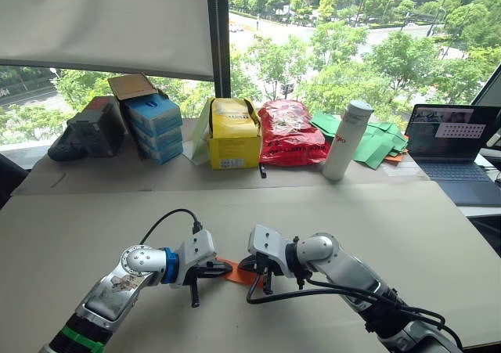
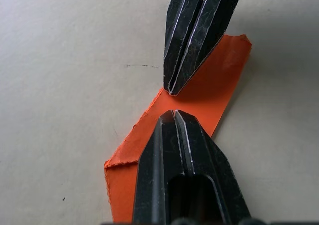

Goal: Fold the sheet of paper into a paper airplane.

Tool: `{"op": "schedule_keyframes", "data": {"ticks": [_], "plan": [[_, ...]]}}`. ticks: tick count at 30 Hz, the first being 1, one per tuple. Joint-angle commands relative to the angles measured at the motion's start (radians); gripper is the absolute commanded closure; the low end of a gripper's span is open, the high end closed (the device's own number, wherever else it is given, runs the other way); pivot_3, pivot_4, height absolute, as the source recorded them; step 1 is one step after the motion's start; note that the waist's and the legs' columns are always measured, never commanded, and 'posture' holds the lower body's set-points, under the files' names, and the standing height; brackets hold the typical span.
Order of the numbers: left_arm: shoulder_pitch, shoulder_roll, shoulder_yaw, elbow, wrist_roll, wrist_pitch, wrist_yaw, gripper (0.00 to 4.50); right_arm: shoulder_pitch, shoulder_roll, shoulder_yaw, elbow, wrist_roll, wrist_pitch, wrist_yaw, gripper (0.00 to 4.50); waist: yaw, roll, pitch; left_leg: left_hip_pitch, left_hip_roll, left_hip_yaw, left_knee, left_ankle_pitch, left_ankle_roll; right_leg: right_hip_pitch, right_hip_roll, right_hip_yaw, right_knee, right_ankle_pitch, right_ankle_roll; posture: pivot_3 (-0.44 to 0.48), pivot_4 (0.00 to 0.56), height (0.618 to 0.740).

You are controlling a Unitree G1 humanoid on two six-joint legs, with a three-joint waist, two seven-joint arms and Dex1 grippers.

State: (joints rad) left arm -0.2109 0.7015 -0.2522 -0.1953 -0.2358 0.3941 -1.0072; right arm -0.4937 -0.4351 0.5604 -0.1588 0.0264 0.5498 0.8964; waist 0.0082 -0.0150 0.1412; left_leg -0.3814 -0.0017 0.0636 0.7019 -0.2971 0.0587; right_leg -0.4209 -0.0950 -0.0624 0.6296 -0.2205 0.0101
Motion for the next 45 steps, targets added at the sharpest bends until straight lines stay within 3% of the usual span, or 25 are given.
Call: {"op": "schedule_keyframes", "data": {"ticks": [1, 32, 42, 45], "plan": [[0.020, 0.006, -0.024, 0.012, 0.026, 0.030, 0.000, 4.50, 0.033, -0.035, 0.045, 0.061, -0.044, 0.037, 0.015, 4.48, 0.000, 0.000, 0.000, 0.000, 0.000, 0.000, 0.000, 0.000, 0.000, 0.000, 0.000, 0.000, 0.000, 0.000, 0.000, 0.000, 0.150, 0.740], [0.003, 0.010, -0.026, 0.021, 0.029, 0.033, -0.010, 4.50, 0.199, -0.268, -0.038, -0.134, -0.035, 0.087, 0.036, 4.48, 0.018, -0.001, -0.007, 0.002, 0.000, -0.001, 0.000, -0.002, 0.004, 0.003, -0.005, -0.002, -0.003, 0.000, 0.001, 0.000, 0.150, 0.740], [-0.008, 0.009, -0.024, 0.036, 0.038, 0.026, -0.013, 4.50, 0.146, -0.121, -0.246, -0.279, 0.171, 0.030, 0.015, 4.48, 0.012, -0.001, -0.007, -0.003, 0.000, -0.001, 0.000, -0.002, 0.003, 0.000, -0.004, -0.001, -0.002, 0.000, 0.001, 0.000, 0.150, 0.740], [-0.013, 0.008, -0.026, 0.036, 0.037, 0.025, -0.017, 4.50, 0.145, -0.098, -0.249, -0.293, 0.202, 0.015, 0.026, 4.48, 0.010, -0.001, -0.007, -0.003, 0.000, -0.001, 0.000, -0.002, 0.003, 0.000, -0.004, -0.001, -0.002, 0.000, 0.001, 0.000, 0.150, 0.740]]}}
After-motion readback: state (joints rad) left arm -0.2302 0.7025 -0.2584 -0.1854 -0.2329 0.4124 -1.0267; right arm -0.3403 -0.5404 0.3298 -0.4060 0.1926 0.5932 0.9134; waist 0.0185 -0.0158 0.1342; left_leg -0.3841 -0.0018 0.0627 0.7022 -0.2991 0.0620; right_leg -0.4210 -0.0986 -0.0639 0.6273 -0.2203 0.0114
